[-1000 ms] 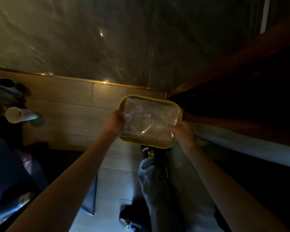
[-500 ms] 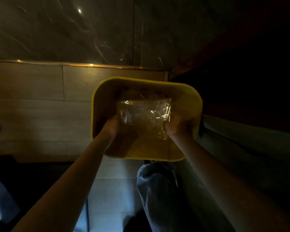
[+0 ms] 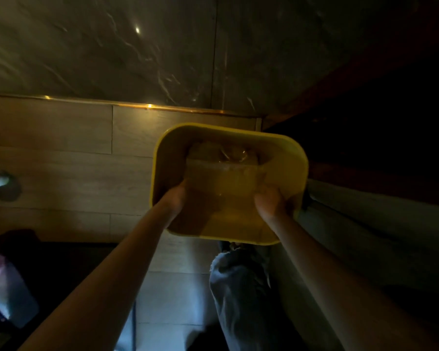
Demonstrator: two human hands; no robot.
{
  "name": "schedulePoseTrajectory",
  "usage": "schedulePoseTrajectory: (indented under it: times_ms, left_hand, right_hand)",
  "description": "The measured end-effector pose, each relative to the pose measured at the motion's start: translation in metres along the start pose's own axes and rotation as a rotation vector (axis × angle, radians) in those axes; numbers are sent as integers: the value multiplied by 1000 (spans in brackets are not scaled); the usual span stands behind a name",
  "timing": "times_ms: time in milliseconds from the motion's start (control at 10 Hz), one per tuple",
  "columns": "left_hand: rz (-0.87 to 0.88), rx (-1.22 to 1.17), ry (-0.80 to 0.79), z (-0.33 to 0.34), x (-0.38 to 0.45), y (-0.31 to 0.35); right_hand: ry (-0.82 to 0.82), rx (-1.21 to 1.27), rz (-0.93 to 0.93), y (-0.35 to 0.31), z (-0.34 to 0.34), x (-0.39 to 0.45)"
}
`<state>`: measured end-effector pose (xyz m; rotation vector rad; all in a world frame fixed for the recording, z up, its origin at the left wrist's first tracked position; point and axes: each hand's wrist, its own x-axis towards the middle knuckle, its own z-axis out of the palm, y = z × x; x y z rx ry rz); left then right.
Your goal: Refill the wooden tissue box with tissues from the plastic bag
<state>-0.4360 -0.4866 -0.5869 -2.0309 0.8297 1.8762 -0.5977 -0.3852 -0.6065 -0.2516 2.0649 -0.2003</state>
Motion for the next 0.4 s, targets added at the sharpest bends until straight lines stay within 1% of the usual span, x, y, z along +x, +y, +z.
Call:
schedulePoseTrajectory:
  times_ms: [100,200,300,400]
  left_hand:
    - [72,44,-30,-12,-24,15]
    - [80,65,-75,-28,-69,42]
    - [177,129,-105,-47,-116,75]
    - [267,161,-89,-71,-167,95]
  right_hand:
    - [-77,-7,-71,-16,-20,-18]
    - [-191,92,-174,-53,-52,-49]
    - [-274,93,-340,-105,-82,-88]
    - [-324,91,-502,-152,-103,-142]
